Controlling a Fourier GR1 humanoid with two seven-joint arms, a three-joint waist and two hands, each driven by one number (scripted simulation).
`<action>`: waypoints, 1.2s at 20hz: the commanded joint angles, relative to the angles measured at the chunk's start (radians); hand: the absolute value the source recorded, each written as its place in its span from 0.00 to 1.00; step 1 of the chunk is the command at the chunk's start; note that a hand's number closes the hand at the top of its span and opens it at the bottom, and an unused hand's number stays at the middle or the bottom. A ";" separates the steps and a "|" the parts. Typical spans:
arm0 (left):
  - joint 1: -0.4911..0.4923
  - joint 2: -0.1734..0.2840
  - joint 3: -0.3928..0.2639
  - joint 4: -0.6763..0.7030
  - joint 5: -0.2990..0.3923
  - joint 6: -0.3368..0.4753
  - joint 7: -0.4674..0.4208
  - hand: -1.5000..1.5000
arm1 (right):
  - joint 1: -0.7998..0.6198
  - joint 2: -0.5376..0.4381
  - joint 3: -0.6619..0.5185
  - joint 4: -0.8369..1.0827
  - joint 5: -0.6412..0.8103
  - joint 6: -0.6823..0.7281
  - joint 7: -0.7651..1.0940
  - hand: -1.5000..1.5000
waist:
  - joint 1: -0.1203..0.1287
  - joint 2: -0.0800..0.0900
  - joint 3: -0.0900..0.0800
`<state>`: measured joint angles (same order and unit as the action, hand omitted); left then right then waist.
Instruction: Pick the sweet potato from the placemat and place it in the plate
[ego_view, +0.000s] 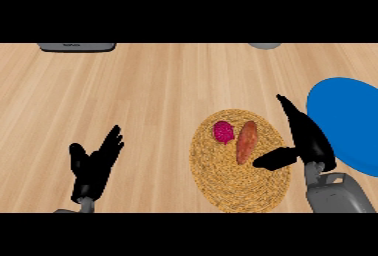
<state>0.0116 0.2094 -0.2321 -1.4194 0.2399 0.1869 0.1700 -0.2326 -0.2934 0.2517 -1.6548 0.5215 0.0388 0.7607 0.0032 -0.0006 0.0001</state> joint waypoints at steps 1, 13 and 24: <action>-0.036 0.012 0.077 0.093 0.023 -0.071 -0.035 0.50 | 0.045 0.040 -0.012 0.020 0.000 0.018 -0.032 0.00 | -0.004 0.001 0.000; -0.024 -0.043 0.085 0.026 -0.055 -0.065 0.025 0.50 | -0.013 0.120 -0.001 0.166 0.196 0.023 -0.026 0.00 | -0.001 0.001 0.000; 0.056 -0.071 0.087 -0.072 -0.118 -0.098 0.049 0.50 | -0.070 0.225 -0.041 0.255 0.251 0.060 -0.020 0.00 | 0.000 0.000 0.000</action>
<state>0.0164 0.1534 -0.1227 -1.4275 0.1582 0.0841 0.2058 -0.2926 -0.0974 0.2162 -1.4079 0.7602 0.0742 0.7303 0.0027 -0.0001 0.0001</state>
